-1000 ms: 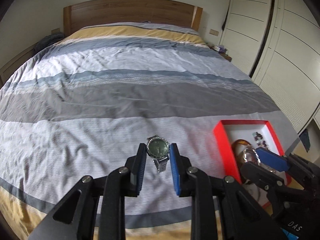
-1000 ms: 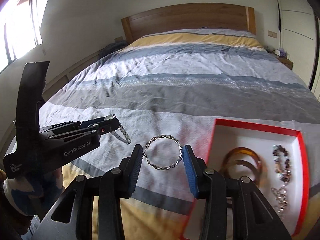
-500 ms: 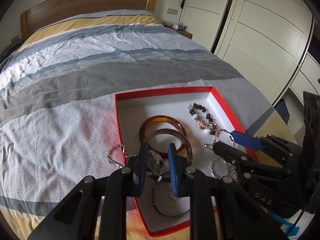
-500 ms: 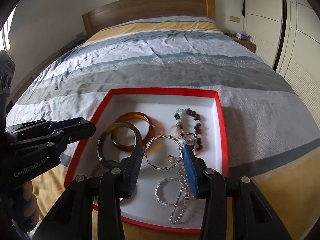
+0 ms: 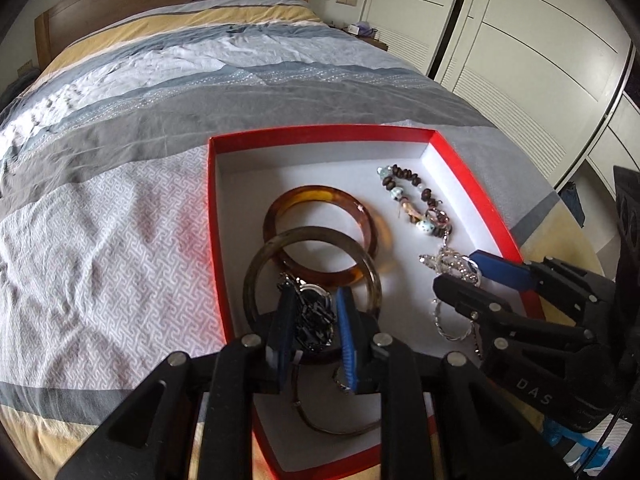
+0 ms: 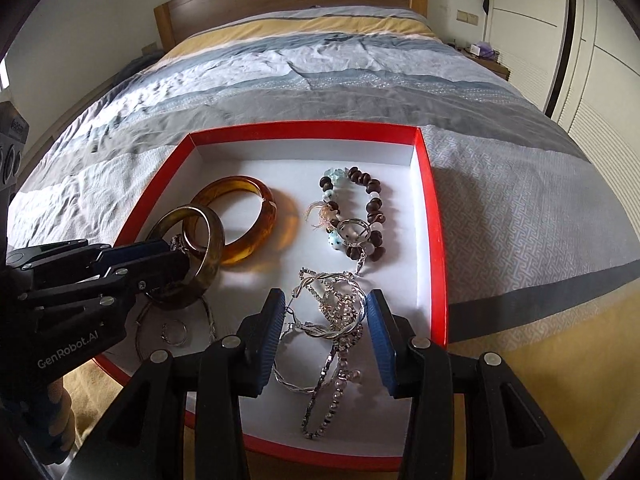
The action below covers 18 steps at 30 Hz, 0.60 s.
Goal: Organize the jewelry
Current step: 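Open both tools to drop the watch and hoop into the box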
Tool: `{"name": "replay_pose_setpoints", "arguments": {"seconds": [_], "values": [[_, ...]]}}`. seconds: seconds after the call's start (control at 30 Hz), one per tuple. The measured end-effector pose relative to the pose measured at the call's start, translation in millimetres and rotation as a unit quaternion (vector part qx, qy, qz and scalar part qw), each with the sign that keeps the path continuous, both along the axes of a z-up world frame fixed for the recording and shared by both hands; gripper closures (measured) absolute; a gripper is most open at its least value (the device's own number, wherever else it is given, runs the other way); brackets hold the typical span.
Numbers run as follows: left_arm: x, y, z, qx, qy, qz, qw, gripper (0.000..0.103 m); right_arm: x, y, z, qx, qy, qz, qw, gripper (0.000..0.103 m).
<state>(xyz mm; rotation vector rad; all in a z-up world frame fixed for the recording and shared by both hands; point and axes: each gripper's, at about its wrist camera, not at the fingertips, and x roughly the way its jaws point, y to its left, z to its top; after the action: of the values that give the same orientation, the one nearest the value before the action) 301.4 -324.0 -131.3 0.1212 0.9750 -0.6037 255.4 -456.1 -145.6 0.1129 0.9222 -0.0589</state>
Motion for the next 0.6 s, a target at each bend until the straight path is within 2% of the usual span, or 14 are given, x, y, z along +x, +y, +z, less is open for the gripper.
{"name": "replay_pose_setpoints", "arguments": {"seconds": [0.2,0.4,0.6], "values": [[-6.7,5.4,14.5,-0.016,0.004,-0.011,0.9998,0.068,-6.2,0.8,10.1,-0.002,-0.001,-0.003,1.000,0.058],[-24.2,15.2,38.9,-0.024,0.002,-0.014,0.9996,0.064,-26.2,1.7,37.8,-0.010,-0.017,-0.007,1.000,0.053],[-50.6,41.8,66.4,-0.034,-0.010,0.011,0.9993,0.062,-55.4,8.8,64.5,-0.010,-0.026,-0.008,1.000,0.052]]}}
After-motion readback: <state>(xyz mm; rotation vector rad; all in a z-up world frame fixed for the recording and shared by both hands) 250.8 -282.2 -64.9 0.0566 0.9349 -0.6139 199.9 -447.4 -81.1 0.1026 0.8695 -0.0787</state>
